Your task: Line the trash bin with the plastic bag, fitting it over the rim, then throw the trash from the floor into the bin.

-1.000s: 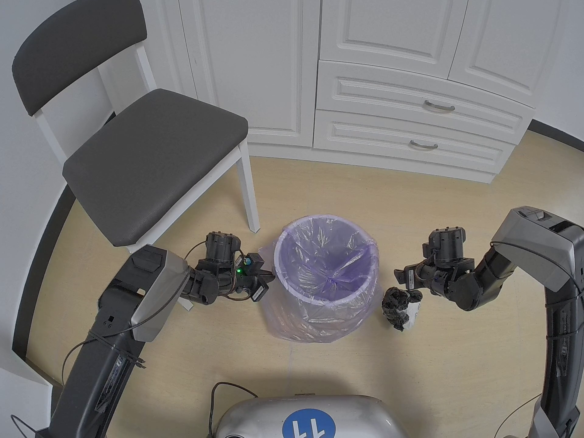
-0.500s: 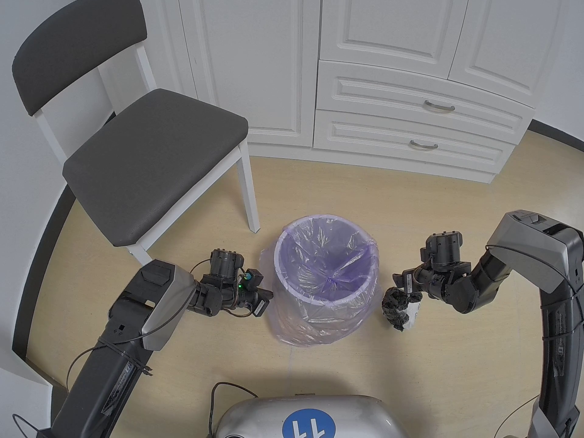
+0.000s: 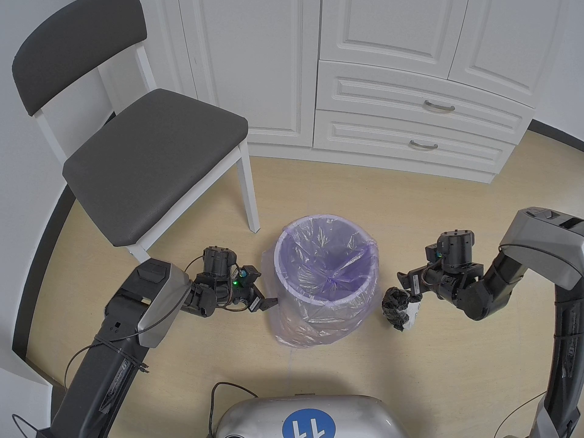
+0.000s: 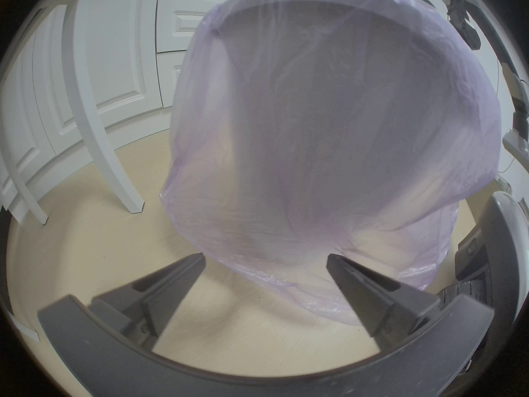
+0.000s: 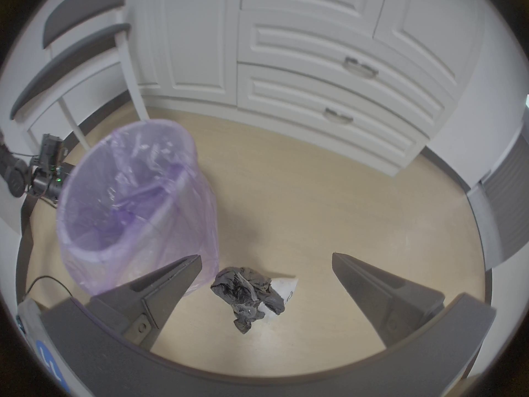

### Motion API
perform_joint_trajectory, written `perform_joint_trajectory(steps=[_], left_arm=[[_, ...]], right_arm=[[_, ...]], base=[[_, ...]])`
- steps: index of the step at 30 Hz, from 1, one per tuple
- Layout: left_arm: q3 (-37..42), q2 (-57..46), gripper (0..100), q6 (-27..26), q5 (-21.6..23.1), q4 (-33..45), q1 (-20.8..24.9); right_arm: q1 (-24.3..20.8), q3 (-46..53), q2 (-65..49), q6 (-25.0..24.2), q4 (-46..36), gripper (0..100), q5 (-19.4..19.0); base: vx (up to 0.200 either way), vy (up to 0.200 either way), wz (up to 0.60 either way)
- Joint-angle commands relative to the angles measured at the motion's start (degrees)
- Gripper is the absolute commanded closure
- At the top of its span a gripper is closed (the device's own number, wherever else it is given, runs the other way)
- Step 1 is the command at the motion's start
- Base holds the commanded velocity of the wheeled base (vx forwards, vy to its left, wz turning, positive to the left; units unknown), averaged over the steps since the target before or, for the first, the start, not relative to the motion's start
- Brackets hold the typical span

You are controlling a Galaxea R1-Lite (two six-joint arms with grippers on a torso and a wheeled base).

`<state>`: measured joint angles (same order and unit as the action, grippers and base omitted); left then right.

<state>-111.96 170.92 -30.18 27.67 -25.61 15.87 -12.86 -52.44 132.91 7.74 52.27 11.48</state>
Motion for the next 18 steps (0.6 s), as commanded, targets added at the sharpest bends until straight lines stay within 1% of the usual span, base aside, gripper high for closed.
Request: perform_joint_trajectory(steps=[1, 4, 5, 6, 8, 12, 13, 14, 15, 16, 18], left_arm=[[5.9, -5.0, 0, -2.2, 1.2, -0.7, -0.1], [7.1, -6.5, 0, -2.2, 1.9, -0.8, 0.8], [7.1, -6.6, 0, -2.2, 2.0, -0.8, 0.9], [6.5, -6.7, 0, -2.0, 2.0, -0.8, 1.2], [5.7, -6.3, 0, -1.8, 2.0, -0.5, 1.7], [4.6, -5.9, 0, -1.6, 1.9, -0.4, 2.3], [4.7, -6.0, 0, -1.7, 1.7, -0.6, 2.3], [4.7, -6.0, 0, -1.7, 1.7, -0.6, 2.3], [5.1, -6.3, 0, -1.8, 1.6, -0.5, 2.2], [4.9, -6.3, 0, -1.7, 1.6, -0.2, 2.1], [4.6, -6.3, 0, -1.7, 1.6, -0.1, 2.1]], right_arm=[[-1.4, 13.2, -13.6, 8.0, 11.8, 0, -1.2], [-1.5, 19.7, -18.3, 14.1, 20.1, 0, -4.1], [-1.5, 20.3, -18.7, 14.6, 20.9, 0, -4.4], [-1.6, 23.2, -20.6, 16.9, 24.9, 0, -5.4], [-2.6, 26.1, -22.8, 18.3, 28.5, 0, -5.9], [-4.7, 30.0, -26.8, 20.4, 30.9, 0, -5.9], [-5.2, 31.4, -28.2, 21.6, 31.2, 0, -6.0], [-5.2, 31.4, -28.2, 21.6, 31.2, 0, -6.0], [-6.0, 33.8, -30.6, 24.2, 32.2, 0, -6.4], [-6.4, 35.1, -31.8, 25.5, 33.2, 0, -6.6], [-6.5, 35.9, -32.4, 26.3, 33.7, 0, -6.8]], base=[[0.0, 0.0, 0.0], [0.0, 0.0, 0.0], [0.0, 0.0, 0.0], [0.0, 0.0, 0.0], [0.0, 0.0, 0.0], [0.0, 0.0, 0.0], [0.0, 0.0, 0.0], [0.0, 0.0, 0.0], [0.0, 0.0, 0.0], [0.0, 0.0, 0.0], [0.0, 0.0, 0.0]])
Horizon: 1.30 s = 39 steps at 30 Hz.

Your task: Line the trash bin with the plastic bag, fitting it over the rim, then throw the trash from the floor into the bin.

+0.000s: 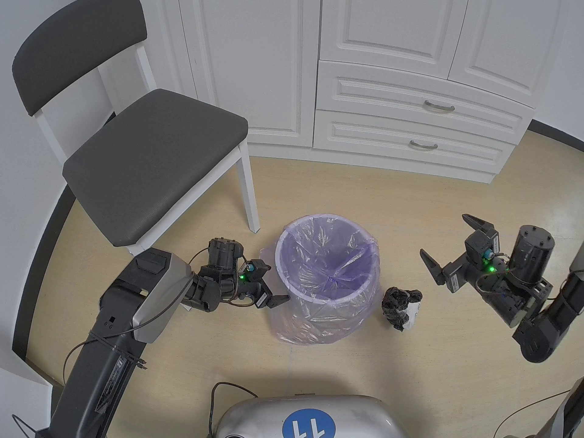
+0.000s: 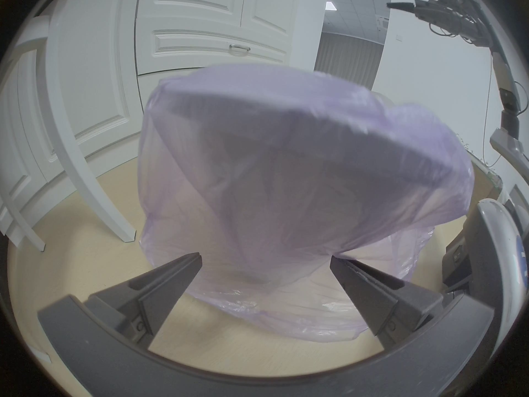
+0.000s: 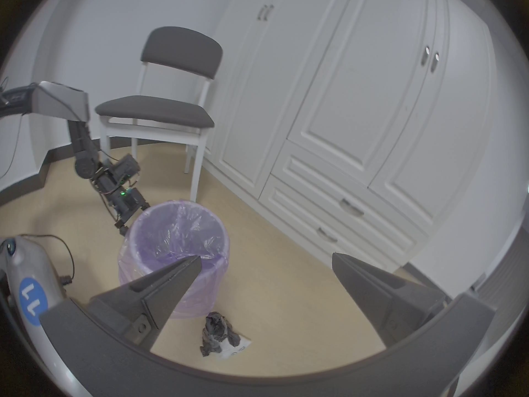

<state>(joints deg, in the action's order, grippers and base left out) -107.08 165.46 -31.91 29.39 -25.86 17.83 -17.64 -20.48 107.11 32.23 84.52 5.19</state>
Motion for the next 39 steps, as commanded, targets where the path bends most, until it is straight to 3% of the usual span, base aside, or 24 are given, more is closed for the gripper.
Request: perform_joint_trajectory(steps=[1, 14, 26, 27, 39], left_arm=[[-1.3, -0.4, 0, 0.1, -0.2, 1.3, -0.1], [-3.8, 2.7, 0, -0.2, -0.2, 2.4, 0.4], [-7.1, 4.4, 0, 0.1, 0.4, 3.2, 1.1], [-7.5, 4.8, 100, 0.1, 0.4, 3.3, 1.1], [-7.5, 5.5, 100, 0.2, 0.2, 4.9, 1.1]], right_arm=[[-2.4, 6.9, -9.0, 4.2, 4.9, 0, -1.0], [-4.9, 11.4, -13.6, 5.8, 5.5, 0, -5.2], [-6.5, 12.4, -14.0, 5.9, 5.5, 0, -5.7], [-6.5, 12.4, -14.2, 5.9, 5.5, 0, -5.7], [-6.6, 12.4, -15.1, 5.6, 5.5, 0, -5.7]], base=[[0.0, 0.0, 0.0], [0.0, 0.0, 0.0], [0.0, 0.0, 0.0], [0.0, 0.0, 0.0], [0.0, 0.0, 0.0]])
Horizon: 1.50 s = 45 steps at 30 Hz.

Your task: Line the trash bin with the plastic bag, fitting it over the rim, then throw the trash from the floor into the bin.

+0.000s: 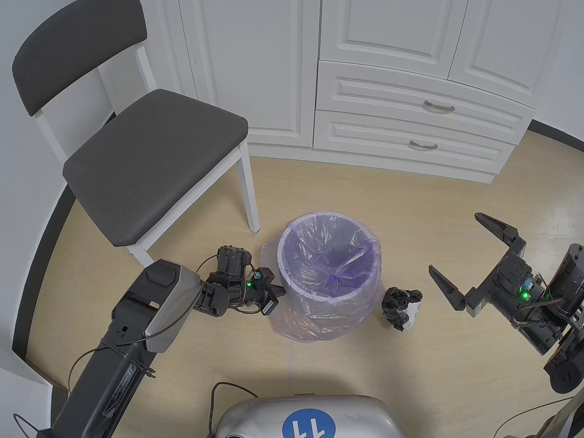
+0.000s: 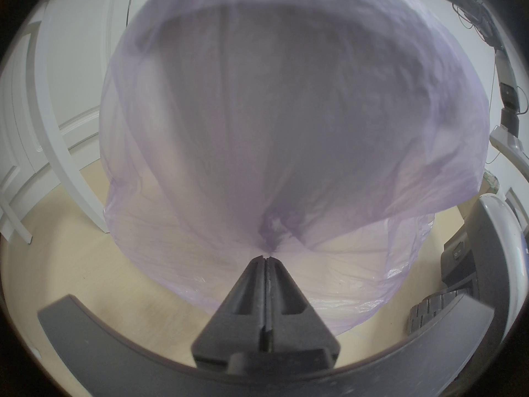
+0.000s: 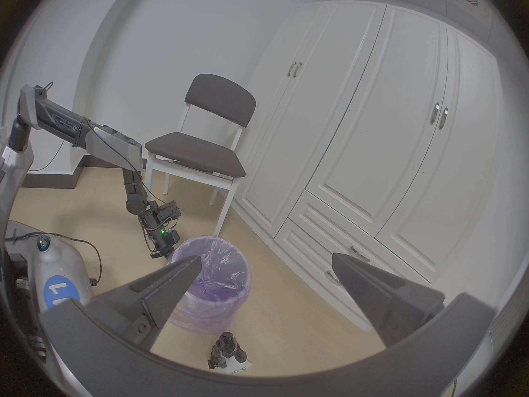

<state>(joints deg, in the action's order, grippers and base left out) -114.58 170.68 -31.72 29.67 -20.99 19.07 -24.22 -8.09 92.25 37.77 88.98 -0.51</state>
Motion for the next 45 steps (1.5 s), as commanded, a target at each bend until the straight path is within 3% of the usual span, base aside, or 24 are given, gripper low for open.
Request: perform_joint_trajectory(steps=[1, 9, 13, 14, 15, 19, 24, 37, 44, 45], left_arm=[[0.0, 0.3, 100, 0.0, -0.1, 0.0, -0.1], [0.0, -0.9, 100, -0.6, -0.1, -0.9, -2.6], [7.3, -5.2, 100, -1.1, 0.2, -5.5, -3.2], [13.6, -9.1, 100, -1.2, 0.7, -8.2, -3.4], [14.5, -9.7, 0, -1.2, 0.7, -8.5, -3.5], [24.1, -16.0, 0, -2.8, 1.3, -10.3, -4.6], [27.3, -17.1, 0, -2.9, 3.4, -12.1, -4.5], [14.1, -9.4, 0, -0.4, 4.1, -12.3, 0.3], [12.1, -8.1, 0, -0.4, 4.1, -10.5, 0.4], [11.0, -7.4, 100, -0.4, 4.1, -10.4, 0.4]], right_arm=[[0.0, 0.0, -0.2, 0.0, 1.0, 0, 0.0], [0.7, -1.0, 0.9, -0.2, 1.0, 0, 0.5], [2.8, -2.2, 0.9, -0.8, 1.0, 0, 0.2], [4.2, -2.4, 0.7, -1.7, 1.0, 0, 0.0], [4.3, -2.5, 0.6, -1.8, 1.0, 0, 0.0], [6.1, -3.3, 0.4, -2.3, 1.0, 0, 0.0], [6.4, -3.2, 1.1, -2.3, 1.0, 0, 0.0], [6.6, -4.3, 5.0, -2.3, 1.0, 0, 0.0], [8.0, -4.8, 5.0, -2.4, 1.0, 0, -0.1], [8.1, -5.0, 5.0, -2.4, 1.0, 0, -0.1]], base=[[0.0, 0.0, 0.0], [0.0, 0.0, 0.0], [0.0, 0.0, 0.0], [0.0, 0.0, 0.0], [0.0, 0.0, 0.0], [0.0, 0.0, 0.0], [0.0, 0.0, 0.0], [0.0, 0.0, 0.0], [0.0, 0.0, 0.0], [0.0, 0.0, 0.0]])
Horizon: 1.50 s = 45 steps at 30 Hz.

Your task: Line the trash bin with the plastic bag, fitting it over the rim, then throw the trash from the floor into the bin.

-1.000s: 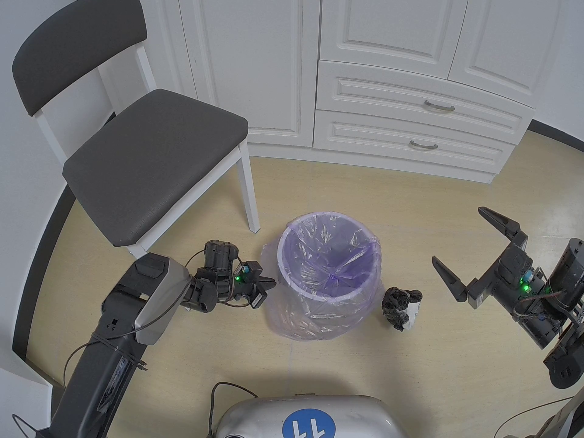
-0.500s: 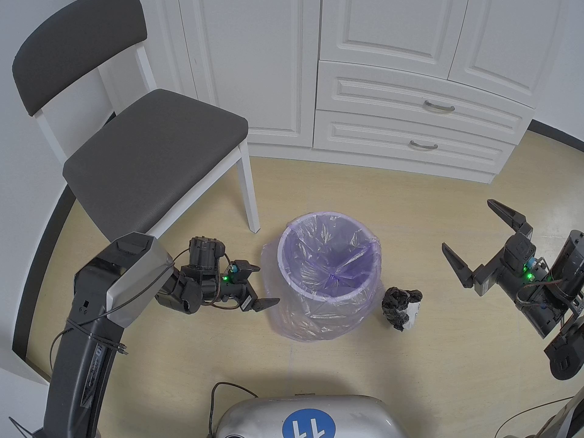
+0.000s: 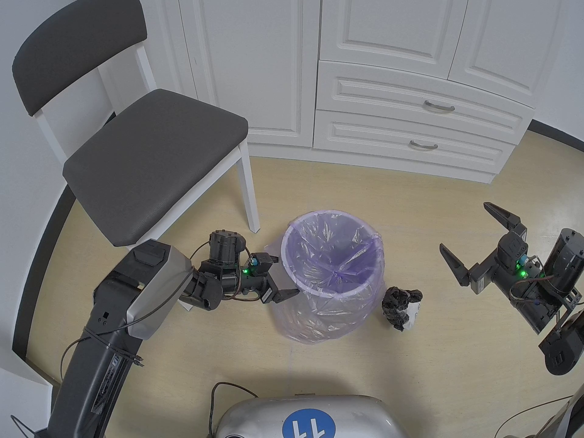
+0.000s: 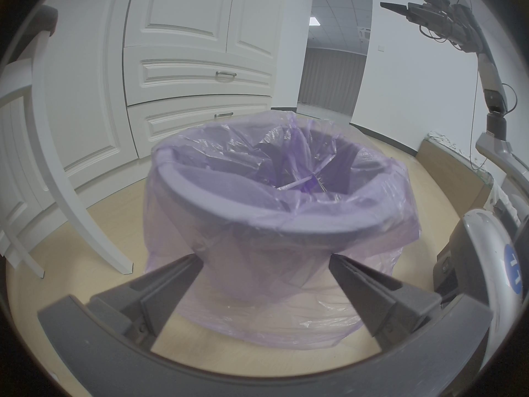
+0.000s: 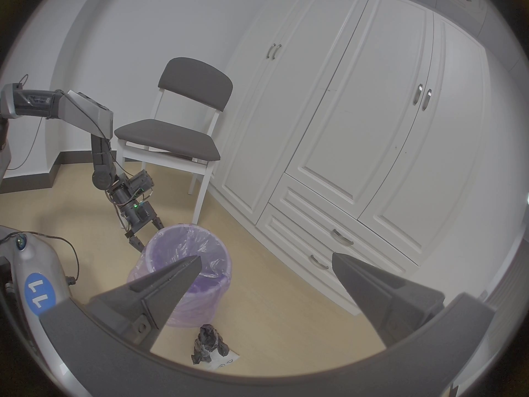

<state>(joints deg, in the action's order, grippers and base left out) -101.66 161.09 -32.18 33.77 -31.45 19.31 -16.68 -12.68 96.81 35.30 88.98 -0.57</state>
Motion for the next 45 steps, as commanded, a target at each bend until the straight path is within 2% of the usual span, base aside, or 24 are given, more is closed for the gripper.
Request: perform_joint_trajectory(steps=[1, 12, 15, 26, 30, 35, 38, 39, 45], left_arm=[[-2.6, 2.5, 100, 0.1, 0.0, 0.2, 0.1], [-8.6, 5.7, 100, 0.7, -0.1, 2.4, -0.2], [-12.9, 8.4, 100, 1.7, -0.1, 4.4, -0.4], [-12.9, 11.2, 100, 3.2, -0.1, 8.7, -0.8], [-12.9, 11.4, 100, 7.1, -0.3, 3.9, -0.6], [-12.9, 12.3, 100, 17.4, -0.8, -7.7, 0.6], [-12.9, 12.4, 100, 18.2, -0.7, -8.1, 0.6], [-12.9, 12.4, 0, 18.2, -0.7, -8.1, 0.6], [-12.9, 12.4, 0, 17.9, -0.7, -8.9, 0.6]], right_arm=[[0.5, -0.4, 0.5, 0.0, 1.0, 0, 0.0], [0.6, -0.3, 0.7, 0.0, 1.0, 0, 0.0], [0.6, -0.4, 1.5, 0.0, 1.0, 0, 0.0], [1.2, -1.6, 5.3, 0.1, 1.0, 0, 0.0], [1.4, -2.3, 5.9, 0.0, 1.0, 0, 0.0], [1.5, -2.4, 6.2, 0.0, 1.0, 0, 0.0], [2.2, -2.6, 7.2, 0.0, 1.0, 0, 0.0], [2.3, -2.6, 7.2, 0.0, 1.0, 0, -0.1], [4.5, -4.5, 9.3, -1.5, 1.0, 0, -1.1]], base=[[0.0, 0.0, 0.0], [0.0, 0.0, 0.0], [0.0, 0.0, 0.0], [0.0, 0.0, 0.0], [0.0, 0.0, 0.0], [0.0, 0.0, 0.0], [0.0, 0.0, 0.0], [0.0, 0.0, 0.0], [0.0, 0.0, 0.0]])
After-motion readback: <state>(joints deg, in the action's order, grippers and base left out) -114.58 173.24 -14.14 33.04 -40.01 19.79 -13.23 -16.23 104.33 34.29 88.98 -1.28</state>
